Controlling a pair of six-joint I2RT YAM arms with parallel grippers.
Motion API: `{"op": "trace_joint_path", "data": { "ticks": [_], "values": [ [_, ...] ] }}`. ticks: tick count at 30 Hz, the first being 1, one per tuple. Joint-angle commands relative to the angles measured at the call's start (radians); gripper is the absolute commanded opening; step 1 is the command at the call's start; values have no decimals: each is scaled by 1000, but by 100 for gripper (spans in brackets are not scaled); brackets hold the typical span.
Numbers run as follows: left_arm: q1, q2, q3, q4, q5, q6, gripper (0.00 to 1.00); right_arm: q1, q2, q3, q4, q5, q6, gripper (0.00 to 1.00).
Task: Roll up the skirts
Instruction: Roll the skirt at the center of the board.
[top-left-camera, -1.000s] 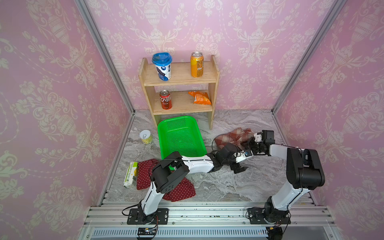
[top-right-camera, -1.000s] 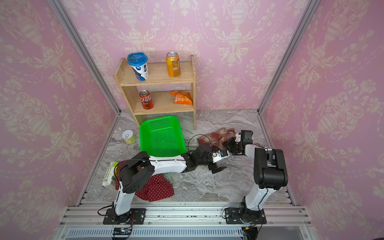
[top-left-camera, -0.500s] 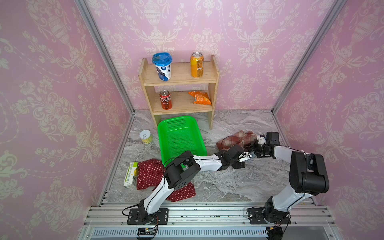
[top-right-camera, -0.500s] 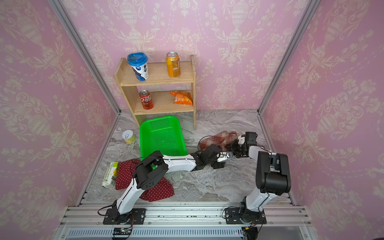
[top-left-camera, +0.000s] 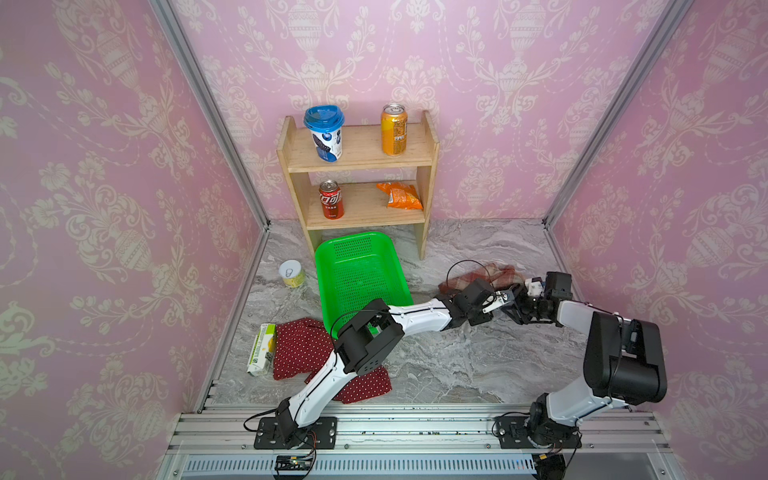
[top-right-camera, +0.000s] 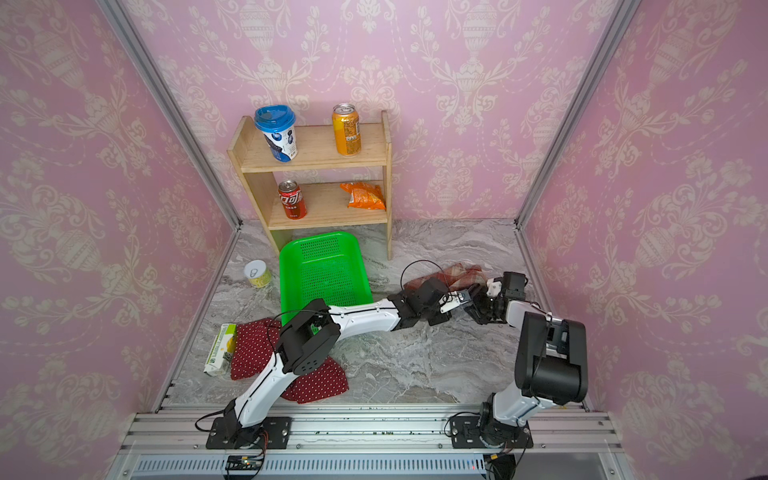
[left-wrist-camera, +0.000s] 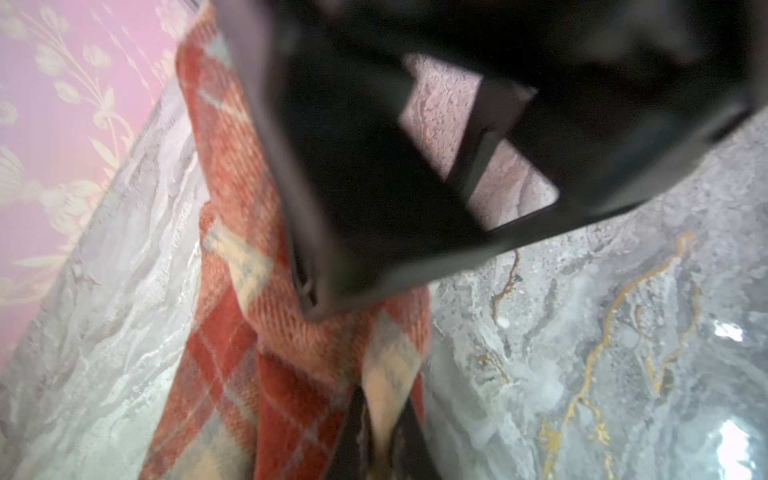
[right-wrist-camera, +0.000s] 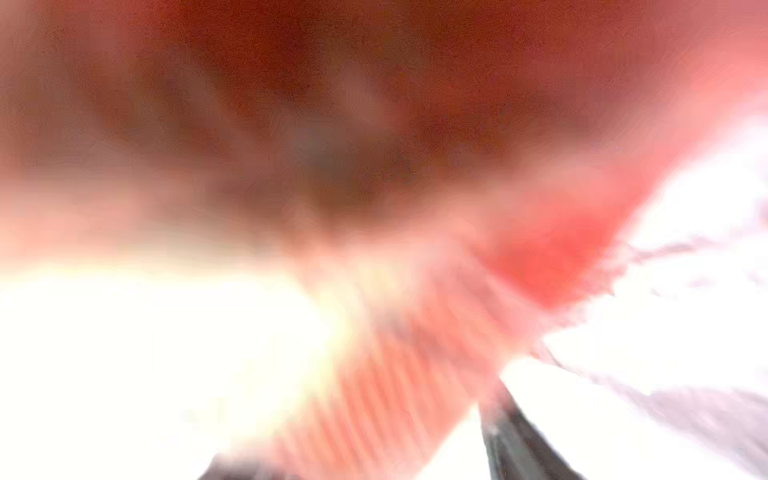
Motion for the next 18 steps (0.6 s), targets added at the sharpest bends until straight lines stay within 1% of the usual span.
{"op": "trace_joint_path", "data": {
  "ticks": [1, 6, 9, 12, 15, 18],
  "values": [
    [83, 11, 45, -121, 192, -172, 0, -4, -72, -21, 20, -21, 6, 81],
    [160, 49, 133, -124, 523, -415, 0, -5, -93, -85, 84, -25, 23, 83],
    [187, 83, 158, -51, 675, -584, 0, -5, -84, -117, 134, -41, 32, 83],
    [197, 114, 176, 30, 773, -717, 0, -5, -78, -133, 174, -47, 41, 84],
    [198, 157, 211, 59, 827, -799, 0, 1, -66, -146, 233, -50, 65, 85],
    [202, 202, 226, 129, 863, -899, 0, 10, -37, -149, 303, -50, 103, 85]
  ]
}}
